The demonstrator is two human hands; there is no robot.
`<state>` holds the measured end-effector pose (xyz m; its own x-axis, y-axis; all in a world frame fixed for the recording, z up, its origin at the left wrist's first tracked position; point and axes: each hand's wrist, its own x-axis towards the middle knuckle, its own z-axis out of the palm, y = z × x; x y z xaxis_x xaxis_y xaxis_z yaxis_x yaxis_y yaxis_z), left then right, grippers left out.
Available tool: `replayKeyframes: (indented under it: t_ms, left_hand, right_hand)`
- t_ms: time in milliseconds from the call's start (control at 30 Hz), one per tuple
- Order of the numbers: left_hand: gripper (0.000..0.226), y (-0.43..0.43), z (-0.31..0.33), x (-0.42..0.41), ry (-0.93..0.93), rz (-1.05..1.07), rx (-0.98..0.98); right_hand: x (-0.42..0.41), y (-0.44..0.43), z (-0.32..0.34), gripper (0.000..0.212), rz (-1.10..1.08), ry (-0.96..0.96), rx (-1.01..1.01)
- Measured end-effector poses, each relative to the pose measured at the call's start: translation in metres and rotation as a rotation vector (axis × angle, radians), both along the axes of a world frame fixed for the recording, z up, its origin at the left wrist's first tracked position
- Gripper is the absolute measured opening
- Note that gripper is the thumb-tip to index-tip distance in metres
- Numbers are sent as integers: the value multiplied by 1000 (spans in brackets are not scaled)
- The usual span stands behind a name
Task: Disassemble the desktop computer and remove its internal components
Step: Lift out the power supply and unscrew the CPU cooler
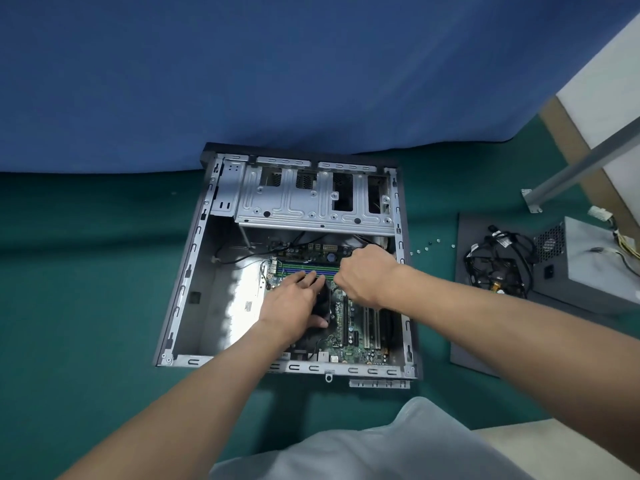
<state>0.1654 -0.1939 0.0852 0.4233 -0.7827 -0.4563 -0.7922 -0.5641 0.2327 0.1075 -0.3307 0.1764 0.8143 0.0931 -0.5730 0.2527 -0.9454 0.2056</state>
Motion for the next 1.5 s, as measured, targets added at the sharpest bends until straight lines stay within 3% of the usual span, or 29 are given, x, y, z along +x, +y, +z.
replayKeyframes:
  t_ms: [67, 133, 233, 333, 533, 667, 767, 867, 1000, 1067, 1167, 1300, 1500]
  left_hand:
    - [94, 1, -1, 1, 3, 2, -6]
    - [94, 2, -1, 1, 5, 3, -10]
    - [94, 2, 0, 0, 17, 11, -21]
    - [93, 2, 0, 0, 21, 19, -28]
    - [94, 3, -2, 0, 29, 24, -23]
    - [94, 2, -3, 1, 27, 17, -17]
    - [94, 2, -3, 1, 28, 15, -14]
    - [94, 2, -3, 1, 28, 12, -14]
    - [93, 2, -3, 1, 26, 10, -18]
    - [93, 3, -2, 1, 28, 7, -19]
    - [94, 3, -2, 0, 21, -1, -25]
    - [94, 4, -2, 1, 44, 13, -33]
    - [93, 3, -1, 0, 40, 13, -42]
  right_hand:
    - [0, -3, 0, 26, 24, -12, 16]
    - [1, -7, 1, 21, -102, -14, 99]
    - [7, -9, 1, 39, -549, 1, 358]
    - [15, -4, -2, 34, -918, -41, 598]
    - [14, -9, 2, 34, -1080, 37, 521]
    - [18, -8, 8, 31, -949, 96, 488]
    - [15, -8, 6, 19, -710, 50, 393]
    - [6, -5, 9, 30, -430, 21, 296]
    - [1, 3, 9, 19, -192, -59, 258]
    - [3, -1, 7, 21, -265, -83, 286]
    - [10, -6, -1, 45, -693, -23, 378]
    - [19, -5, 2, 23, -1059, 90, 523]
    - [17, 0, 7, 19, -705, 76, 301]
